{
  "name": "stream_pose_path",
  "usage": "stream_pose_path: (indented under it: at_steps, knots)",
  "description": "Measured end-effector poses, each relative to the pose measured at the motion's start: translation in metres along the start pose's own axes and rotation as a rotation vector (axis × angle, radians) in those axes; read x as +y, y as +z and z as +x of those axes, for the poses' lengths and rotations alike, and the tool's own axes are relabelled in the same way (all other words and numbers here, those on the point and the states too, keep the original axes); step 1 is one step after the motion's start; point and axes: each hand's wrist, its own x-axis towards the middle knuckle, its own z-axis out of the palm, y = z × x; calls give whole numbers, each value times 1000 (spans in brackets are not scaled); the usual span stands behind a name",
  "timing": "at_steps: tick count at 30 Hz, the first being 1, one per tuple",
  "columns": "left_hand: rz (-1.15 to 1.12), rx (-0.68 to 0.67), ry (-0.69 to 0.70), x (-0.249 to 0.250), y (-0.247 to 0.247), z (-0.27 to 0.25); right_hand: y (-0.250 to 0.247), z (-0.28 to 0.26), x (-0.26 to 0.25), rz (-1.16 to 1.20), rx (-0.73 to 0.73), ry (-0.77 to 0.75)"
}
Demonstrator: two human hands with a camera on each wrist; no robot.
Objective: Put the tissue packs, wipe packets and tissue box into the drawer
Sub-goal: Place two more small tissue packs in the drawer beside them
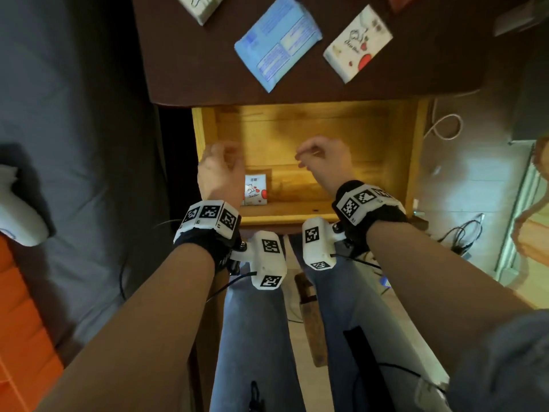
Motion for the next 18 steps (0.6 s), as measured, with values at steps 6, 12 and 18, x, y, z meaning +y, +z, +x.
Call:
stream_pose_path:
  at_steps: [6, 12, 18]
  knots:
    - [-67, -64, 178, 82, 14, 9, -67, 17, -22, -8, 322, -187]
    - [-55, -85, 307, 138, 40, 25, -108, 54, -27, 123, 359, -99]
    - [0, -197, 230, 159, 65, 38, -120, 70, -30, 47, 196, -141]
